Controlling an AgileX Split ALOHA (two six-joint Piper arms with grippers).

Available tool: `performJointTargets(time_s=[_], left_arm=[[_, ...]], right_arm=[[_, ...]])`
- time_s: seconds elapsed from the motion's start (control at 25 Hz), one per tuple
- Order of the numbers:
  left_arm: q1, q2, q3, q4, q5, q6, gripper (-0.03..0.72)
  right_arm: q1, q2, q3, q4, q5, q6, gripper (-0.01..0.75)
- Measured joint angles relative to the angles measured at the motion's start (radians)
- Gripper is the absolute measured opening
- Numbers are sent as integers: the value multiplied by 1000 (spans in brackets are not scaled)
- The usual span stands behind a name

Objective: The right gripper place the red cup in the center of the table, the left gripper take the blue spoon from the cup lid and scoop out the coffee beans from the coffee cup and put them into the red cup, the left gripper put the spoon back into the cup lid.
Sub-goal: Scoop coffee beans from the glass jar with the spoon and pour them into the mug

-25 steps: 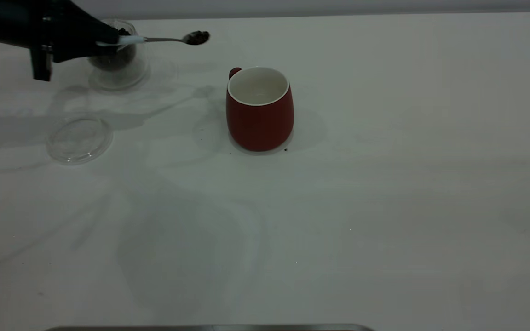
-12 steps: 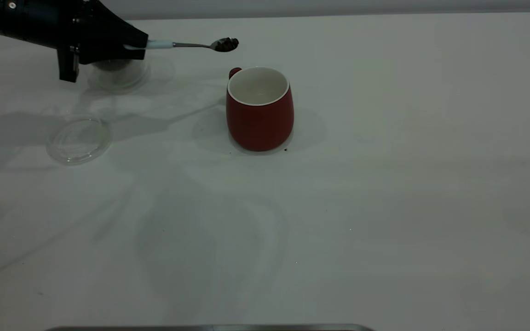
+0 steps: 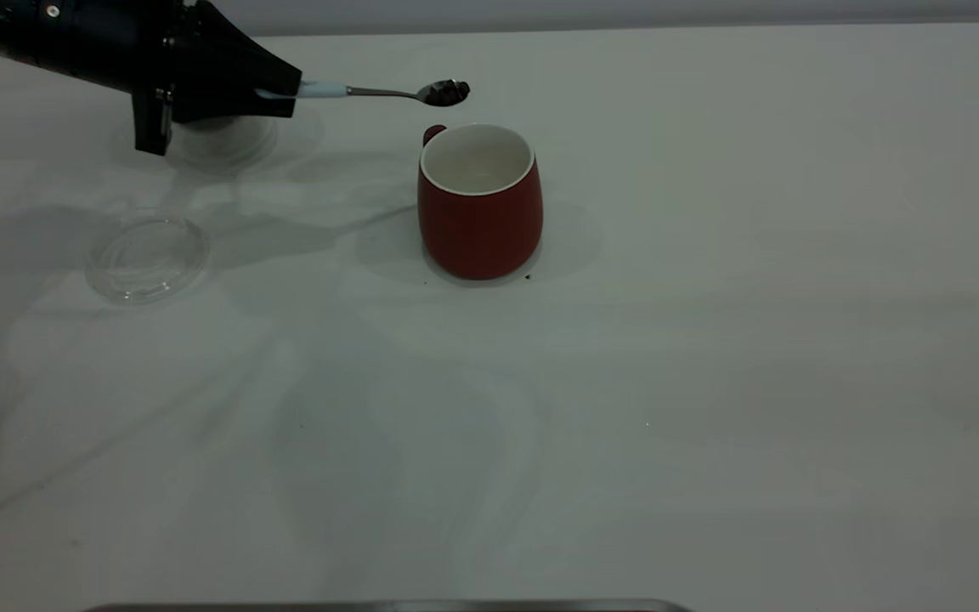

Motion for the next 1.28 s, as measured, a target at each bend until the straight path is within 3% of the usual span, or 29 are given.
performJointTargets(time_s=[0.56, 1.28], left_arm=[[-45, 0, 0, 75, 5, 26, 126], [-48, 0, 0, 118, 3, 302, 126]], right_arm=[[0, 0, 0, 0, 0, 0, 590], [0, 0, 0, 0, 0, 0, 590]])
